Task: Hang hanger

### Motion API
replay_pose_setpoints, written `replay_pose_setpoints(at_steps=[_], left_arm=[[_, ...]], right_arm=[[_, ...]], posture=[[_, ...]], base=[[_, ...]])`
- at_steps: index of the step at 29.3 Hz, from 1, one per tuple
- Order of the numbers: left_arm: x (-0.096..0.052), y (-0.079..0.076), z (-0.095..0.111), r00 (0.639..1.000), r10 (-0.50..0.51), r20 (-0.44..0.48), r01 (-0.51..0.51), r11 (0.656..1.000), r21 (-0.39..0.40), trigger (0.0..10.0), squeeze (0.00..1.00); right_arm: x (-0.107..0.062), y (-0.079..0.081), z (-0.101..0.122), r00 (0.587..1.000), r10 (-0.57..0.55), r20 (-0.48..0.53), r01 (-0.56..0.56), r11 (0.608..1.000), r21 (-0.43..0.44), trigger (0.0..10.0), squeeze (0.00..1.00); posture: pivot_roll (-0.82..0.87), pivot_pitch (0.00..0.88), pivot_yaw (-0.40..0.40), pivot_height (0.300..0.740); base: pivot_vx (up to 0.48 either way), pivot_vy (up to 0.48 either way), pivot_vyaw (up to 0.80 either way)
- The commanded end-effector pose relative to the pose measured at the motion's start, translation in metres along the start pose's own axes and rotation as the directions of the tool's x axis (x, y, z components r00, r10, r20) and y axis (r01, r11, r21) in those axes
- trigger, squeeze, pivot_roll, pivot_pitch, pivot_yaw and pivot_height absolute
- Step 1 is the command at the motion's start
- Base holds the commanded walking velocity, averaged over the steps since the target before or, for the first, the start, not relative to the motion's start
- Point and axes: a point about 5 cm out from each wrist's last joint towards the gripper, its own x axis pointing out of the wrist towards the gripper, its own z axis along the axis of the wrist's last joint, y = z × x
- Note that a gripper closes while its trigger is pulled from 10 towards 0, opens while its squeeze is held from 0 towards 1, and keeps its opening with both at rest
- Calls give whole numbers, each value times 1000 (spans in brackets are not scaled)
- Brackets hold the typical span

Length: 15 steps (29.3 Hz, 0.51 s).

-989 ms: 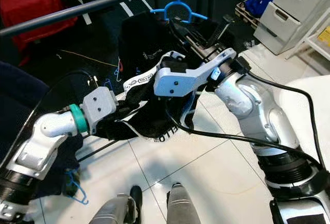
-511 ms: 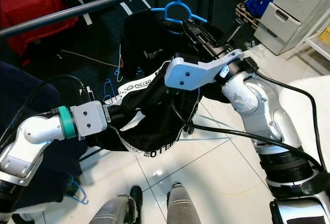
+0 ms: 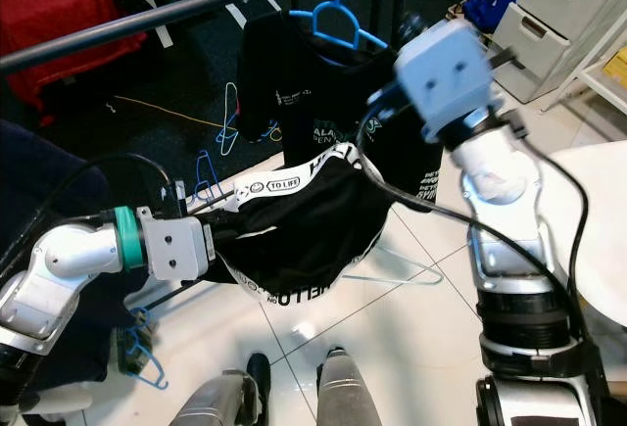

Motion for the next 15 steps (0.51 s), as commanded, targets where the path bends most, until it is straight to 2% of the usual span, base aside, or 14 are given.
replay_pose_setpoints(at_steps=[1, 2, 3, 4, 5, 6, 8, 9, 11, 12, 13, 14, 15], left_arm=[[0, -4, -1, 1000, -9, -6, 9, 1000, 1, 10000, 0], [1, -3, -1, 1000, 2, -5, -2, 1000, -1, 10000, 0], [1, -3, -1, 1000, 2, -5, -2, 1000, -1, 10000, 0], [1, -2, -2, 1000, 16, -9, -16, 1000, -7, 10000, 0], [1, -2, -2, 1000, 16, -9, -16, 1000, -7, 10000, 0], [2, 0, -2, 1000, 29, -12, -29, 1000, -12, 10000, 0], [2, 0, -2, 1000, 29, -12, -29, 1000, -12, 10000, 0], [2, 1, -3, 999, 43, -15, -43, 999, -20, 10000, 0], [3, 2, -5, 998, 57, -20, -57, 998, -24, 10000, 0], [3, 2, -5, 998, 57, -20, -57, 998, -24, 10000, 0], [5, 2, -8, 998, 63, -26, -63, 998, -25, 10000, 0], [5, 2, -8, 998, 63, -26, -63, 998, -25, 10000, 0], [7, 3, -10, 997, 68, -29, -69, 997, -31, 10000, 0]], right_arm=[[-3, 2, -6, 999, 7, -40, -5, 999, 40, 0, 0], [-6, 9, -16, 994, 46, -101, -39, 997, 66, 0, 0], [-6, 9, -16, 994, 46, -101, -39, 997, 66, 0, 0], [-12, 18, -24, 986, 92, -140, -83, 994, 66, 0, 0], [-12, 18, -24, 986, 92, -140, -83, 994, 66, 0, 0], [-16, 25, -27, 979, 130, -154, -119, 990, 75, 0, 0], [-16, 25, -27, 979, 130, -154, -119, 990, 75, 0, 0], [-17, 32, -16, 982, 164, -92, -155, 983, 98, 10000, 0], [-15, 26, 20, 980, 178, 89, -188, 974, 123, 10000, 0], [-15, 26, 20, 980, 178, 89, -188, 974, 123, 10000, 0], [-16, 19, 43, 961, 212, 179, -224, 973, 48, 10000, 1000], [-16, 19, 43, 961, 212, 179, -224, 973, 48, 10000, 1000], [-18, 19, 50, 946, 261, 191, -257, 965, -47, 10000, 1000]], posture=[[-277, 170, 123, 740], [-271, 171, 119, 740], [-271, 171, 119, 740], [-271, 169, 120, 740], [-271, 169, 120, 740], [-270, 170, 120, 740], [-270, 170, 120, 740], [-271, 170, 120, 740], [-276, 168, 121, 740], [-276, 168, 121, 740], [-282, 167, 122, 740], [-282, 167, 122, 740], [-285, 168, 123, 740]], base=[[0, 0, 0], [0, 0, 0], [0, 0, 0], [0, 0, 0], [0, 0, 0], [0, 0, 0], [0, 0, 0], [0, 0, 0], [0, 0, 0], [0, 0, 0], [0, 0, 0], [0, 0, 0], [0, 0, 0]])
